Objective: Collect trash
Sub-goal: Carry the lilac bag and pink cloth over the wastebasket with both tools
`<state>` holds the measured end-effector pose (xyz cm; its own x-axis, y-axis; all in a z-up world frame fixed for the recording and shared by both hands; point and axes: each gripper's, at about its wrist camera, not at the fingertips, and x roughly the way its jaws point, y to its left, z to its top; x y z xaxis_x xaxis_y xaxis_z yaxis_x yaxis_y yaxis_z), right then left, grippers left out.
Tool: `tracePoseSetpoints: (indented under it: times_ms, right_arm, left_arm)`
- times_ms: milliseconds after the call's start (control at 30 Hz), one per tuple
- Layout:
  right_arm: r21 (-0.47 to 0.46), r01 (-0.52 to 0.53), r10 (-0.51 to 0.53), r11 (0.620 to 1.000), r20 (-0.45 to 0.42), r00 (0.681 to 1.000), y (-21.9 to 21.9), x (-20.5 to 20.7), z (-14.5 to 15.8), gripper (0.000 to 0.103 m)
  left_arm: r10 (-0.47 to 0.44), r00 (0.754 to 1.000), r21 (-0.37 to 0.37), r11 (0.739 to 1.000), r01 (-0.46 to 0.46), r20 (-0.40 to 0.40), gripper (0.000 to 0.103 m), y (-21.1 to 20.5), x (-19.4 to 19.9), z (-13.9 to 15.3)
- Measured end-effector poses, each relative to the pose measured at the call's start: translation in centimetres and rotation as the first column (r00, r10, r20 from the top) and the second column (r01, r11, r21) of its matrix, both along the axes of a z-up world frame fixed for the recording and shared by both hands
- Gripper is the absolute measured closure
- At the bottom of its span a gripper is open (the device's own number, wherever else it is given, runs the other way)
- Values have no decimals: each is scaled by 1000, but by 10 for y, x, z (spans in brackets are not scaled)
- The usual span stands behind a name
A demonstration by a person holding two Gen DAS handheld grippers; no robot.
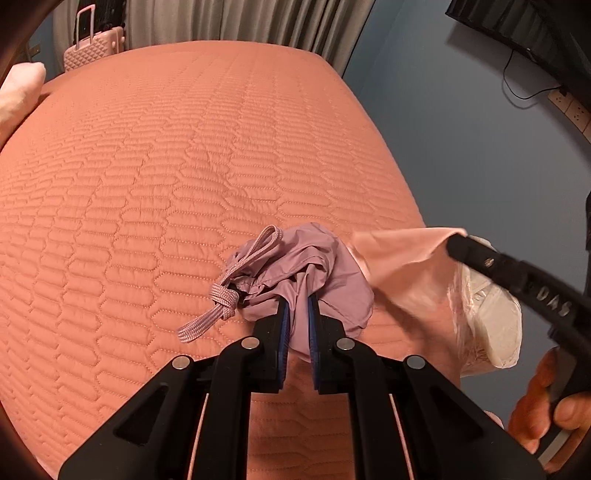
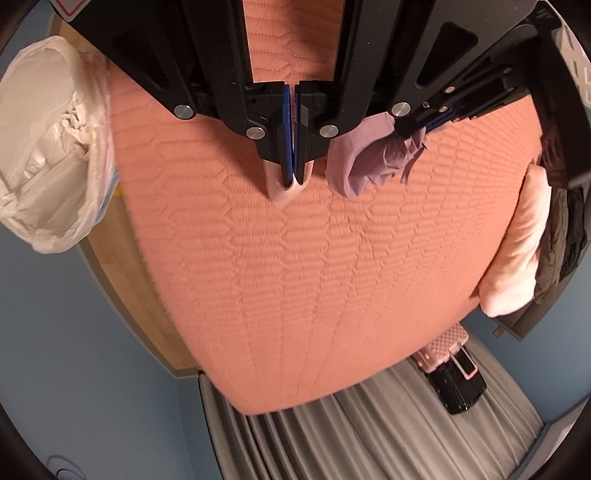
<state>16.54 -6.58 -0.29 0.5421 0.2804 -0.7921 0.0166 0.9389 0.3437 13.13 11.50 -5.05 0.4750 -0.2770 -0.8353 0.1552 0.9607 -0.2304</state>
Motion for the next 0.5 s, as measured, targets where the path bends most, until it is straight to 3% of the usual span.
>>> tracePoseSetpoints:
  times_ms: [300, 500]
  right_arm:
    - [-3, 110, -109, 994, 107, 988, -67, -37, 67, 101]
    - [-26, 194, -187, 981, 155, 970, -120, -67, 94, 101]
  left_arm:
    - [-92, 992, -33, 995, 95, 86, 94, -46, -10, 43]
    - [-213, 968, -61, 973, 222, 131, 93, -108, -16, 68]
